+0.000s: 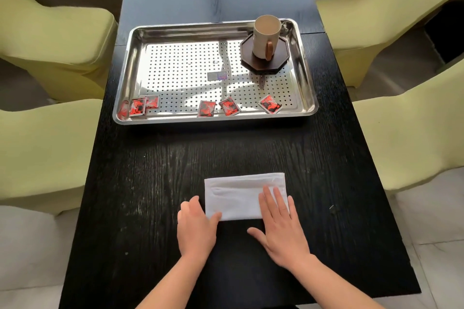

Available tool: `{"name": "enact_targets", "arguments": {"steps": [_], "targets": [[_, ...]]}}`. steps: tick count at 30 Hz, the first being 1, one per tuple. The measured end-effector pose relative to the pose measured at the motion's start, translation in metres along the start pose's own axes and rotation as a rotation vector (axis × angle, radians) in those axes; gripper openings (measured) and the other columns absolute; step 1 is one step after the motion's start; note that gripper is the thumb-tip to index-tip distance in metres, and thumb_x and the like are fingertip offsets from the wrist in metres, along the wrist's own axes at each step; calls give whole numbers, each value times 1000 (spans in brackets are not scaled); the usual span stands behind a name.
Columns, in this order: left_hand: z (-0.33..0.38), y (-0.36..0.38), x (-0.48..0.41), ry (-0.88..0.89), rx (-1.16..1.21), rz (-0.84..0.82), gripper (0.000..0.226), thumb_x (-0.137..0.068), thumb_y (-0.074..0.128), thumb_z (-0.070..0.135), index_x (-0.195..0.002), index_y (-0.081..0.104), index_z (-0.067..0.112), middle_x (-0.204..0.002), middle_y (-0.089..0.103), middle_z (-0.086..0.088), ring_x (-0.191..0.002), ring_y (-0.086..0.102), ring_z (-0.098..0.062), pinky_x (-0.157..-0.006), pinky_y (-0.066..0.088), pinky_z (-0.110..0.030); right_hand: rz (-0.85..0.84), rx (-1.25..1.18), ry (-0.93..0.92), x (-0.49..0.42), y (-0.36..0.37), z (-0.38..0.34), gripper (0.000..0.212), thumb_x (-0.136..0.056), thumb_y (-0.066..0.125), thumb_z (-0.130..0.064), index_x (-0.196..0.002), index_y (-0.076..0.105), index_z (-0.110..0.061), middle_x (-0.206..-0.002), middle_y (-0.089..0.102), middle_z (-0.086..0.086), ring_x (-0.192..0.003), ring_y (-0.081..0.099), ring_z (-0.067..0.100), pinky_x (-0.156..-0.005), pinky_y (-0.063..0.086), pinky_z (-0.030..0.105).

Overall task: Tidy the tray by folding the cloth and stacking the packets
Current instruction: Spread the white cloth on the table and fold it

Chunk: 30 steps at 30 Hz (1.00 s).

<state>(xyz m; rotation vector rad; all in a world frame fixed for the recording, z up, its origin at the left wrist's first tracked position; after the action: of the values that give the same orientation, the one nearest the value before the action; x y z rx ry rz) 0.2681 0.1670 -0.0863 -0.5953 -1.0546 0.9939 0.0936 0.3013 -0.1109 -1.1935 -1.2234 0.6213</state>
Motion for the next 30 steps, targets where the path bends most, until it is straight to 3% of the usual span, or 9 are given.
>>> {"name": "enact_targets", "arguments": {"steps": [4,6,8,10,16,22,25,28,30], "targets": [[-6,1,-2,28,-44,14,72,-84,75,41,-143,43,14,-127,49,-6,-115,51,-22,-82,48,-35,33,2,-22,3,-14,-5,90,-94,22,-73,-158,19,-11,-168,6,7,-155,1,31,-119,5,55],[-6,1,-2,37,-49,24,71,-83,74,43,-141,44,15,-126,50,-5,-115,51,-22,-80,48,-36,45,-7,-120,7,-17,-24,89,-94,25,-74,-158,23,-11,-168,11,6,-154,5,31,-118,7,55],[-8,2,-2,36,-32,32,70,-82,76,43,-140,46,16,-124,51,-4,-113,52,-22,-79,49,-36,20,-1,-279,12,-8,-53,90,-94,25,-75,-158,21,-12,-168,8,4,-155,1,30,-118,5,53],[-10,1,-3,45,-9,43,70,-80,77,43,-138,48,18,-122,52,-3,-110,54,-21,-76,50,-37,-13,12,-323,14,2,-63,91,-94,23,-76,-158,15,-12,-168,3,4,-154,-6,28,-117,1,52],[-8,0,-5,19,37,37,70,-79,79,38,-139,47,19,-121,51,-2,-107,55,-21,-76,53,-38,27,69,-135,40,8,17,93,-93,29,-76,-155,29,-7,-166,15,9,-154,13,26,-117,14,47],[0,0,-1,-63,50,24,66,-85,73,25,-145,45,18,-124,50,-8,-113,50,-24,-85,48,-37,87,-49,-20,42,-1,11,79,-100,25,-66,-155,28,-9,-165,20,6,-153,19,24,-118,14,44],[3,4,-2,-155,121,-22,67,-87,70,22,-147,41,14,-127,54,-11,-112,56,-27,-87,51,-38,191,-266,10,40,-16,3,64,-102,34,-52,-154,33,-15,-163,24,-4,-152,21,15,-124,15,39],[-2,7,0,-320,301,-43,64,-87,71,22,-145,44,14,-127,59,-10,-110,59,-26,-83,52,-38,267,-797,100,25,-32,-4,54,-102,51,-32,-153,33,-30,-157,27,-26,-146,20,-10,-122,22,23],[-6,8,1,-405,399,-19,58,-86,72,18,-140,50,14,-125,61,-9,-107,58,-24,-77,48,-35,264,-1052,142,10,-40,-12,53,-103,51,-25,-149,29,-39,-151,28,-34,-140,21,-19,-118,21,13]]}}
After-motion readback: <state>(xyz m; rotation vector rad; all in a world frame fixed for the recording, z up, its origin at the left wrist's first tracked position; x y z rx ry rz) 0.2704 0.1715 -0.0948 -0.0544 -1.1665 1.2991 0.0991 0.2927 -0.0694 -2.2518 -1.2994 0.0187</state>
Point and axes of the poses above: each hand's wrist, its own x-axis away from the middle knuckle, its own y-axis out of the palm, z = x × y, the point moved 7 cm from there along -x, towards the middle knuckle
